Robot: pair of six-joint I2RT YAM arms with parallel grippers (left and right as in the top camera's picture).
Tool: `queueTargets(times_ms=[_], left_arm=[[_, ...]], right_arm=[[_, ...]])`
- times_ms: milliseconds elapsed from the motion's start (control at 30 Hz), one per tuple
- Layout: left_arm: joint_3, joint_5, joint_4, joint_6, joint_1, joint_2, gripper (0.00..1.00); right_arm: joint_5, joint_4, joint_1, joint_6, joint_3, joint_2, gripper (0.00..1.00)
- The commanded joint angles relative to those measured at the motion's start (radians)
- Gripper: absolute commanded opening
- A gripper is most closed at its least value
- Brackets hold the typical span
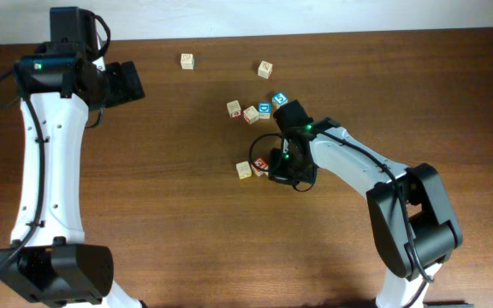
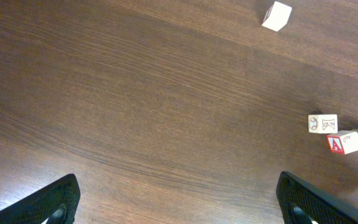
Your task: Rotate 4 blocks
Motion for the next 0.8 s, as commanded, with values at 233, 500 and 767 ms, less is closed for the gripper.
queueTargets(times_ms=[233,500,767], left_arm=[[0.012,0.010,-0.007,0.008,0.004,-0.003,0.99],[0.012,0.010,-0.007,0.008,0.004,-0.003,0.99],[0.011,0.011,-0.008,0.005,0.004,-0.003,0.99]], right_arm=[[0.031,0.046,0.000,0.013,0.028,0.006,0.04],[0.029,-0.023,0.002,-0.139,0.130,-0.036,0.04],[0.029,0.172,0.002,-0.354,0.179,0.005,0.05]])
